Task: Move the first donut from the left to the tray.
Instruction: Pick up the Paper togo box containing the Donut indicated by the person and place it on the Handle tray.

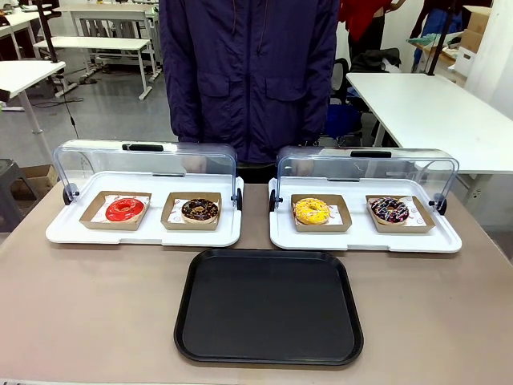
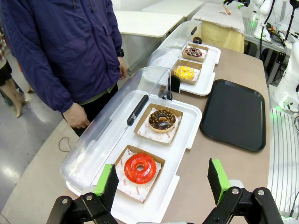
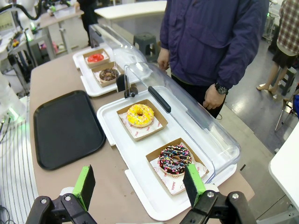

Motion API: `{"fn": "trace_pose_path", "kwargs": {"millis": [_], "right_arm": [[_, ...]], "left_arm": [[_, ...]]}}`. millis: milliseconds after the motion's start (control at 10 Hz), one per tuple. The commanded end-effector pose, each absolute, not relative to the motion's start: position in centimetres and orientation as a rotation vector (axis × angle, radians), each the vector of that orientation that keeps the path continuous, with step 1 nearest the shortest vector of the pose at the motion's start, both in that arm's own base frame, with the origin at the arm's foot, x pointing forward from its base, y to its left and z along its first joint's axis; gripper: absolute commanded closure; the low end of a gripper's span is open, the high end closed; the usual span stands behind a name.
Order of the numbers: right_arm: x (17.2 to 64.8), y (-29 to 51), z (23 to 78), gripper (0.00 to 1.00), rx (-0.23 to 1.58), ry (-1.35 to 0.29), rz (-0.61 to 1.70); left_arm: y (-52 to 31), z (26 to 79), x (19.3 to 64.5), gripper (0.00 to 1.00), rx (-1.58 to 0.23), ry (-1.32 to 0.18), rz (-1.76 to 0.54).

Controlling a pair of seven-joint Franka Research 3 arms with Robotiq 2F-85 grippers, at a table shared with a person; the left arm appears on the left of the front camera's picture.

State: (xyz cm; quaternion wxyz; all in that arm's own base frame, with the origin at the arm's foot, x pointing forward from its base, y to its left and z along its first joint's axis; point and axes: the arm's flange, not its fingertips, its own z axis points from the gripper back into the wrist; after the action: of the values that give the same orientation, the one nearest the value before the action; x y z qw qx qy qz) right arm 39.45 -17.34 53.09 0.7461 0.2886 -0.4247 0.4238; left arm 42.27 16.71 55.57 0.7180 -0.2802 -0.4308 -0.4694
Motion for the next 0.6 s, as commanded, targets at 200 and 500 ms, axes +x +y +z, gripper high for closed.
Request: {"fn": "trace_pose_path", "kwargs": {"millis": [200, 500], "right_arm": [[39.67, -17.33, 53.11, 0.0, 0.637, -0.964, 0.943], [39.67, -17.33, 53.11, 0.0, 0.637, -0.964, 0.943]], "left_arm": [[16.73, 55.58, 42.34, 0.0, -0.635, -0.973, -1.042], [16.73, 55.58, 42.34, 0.0, -0.635, -0.973, -1.042]]}}
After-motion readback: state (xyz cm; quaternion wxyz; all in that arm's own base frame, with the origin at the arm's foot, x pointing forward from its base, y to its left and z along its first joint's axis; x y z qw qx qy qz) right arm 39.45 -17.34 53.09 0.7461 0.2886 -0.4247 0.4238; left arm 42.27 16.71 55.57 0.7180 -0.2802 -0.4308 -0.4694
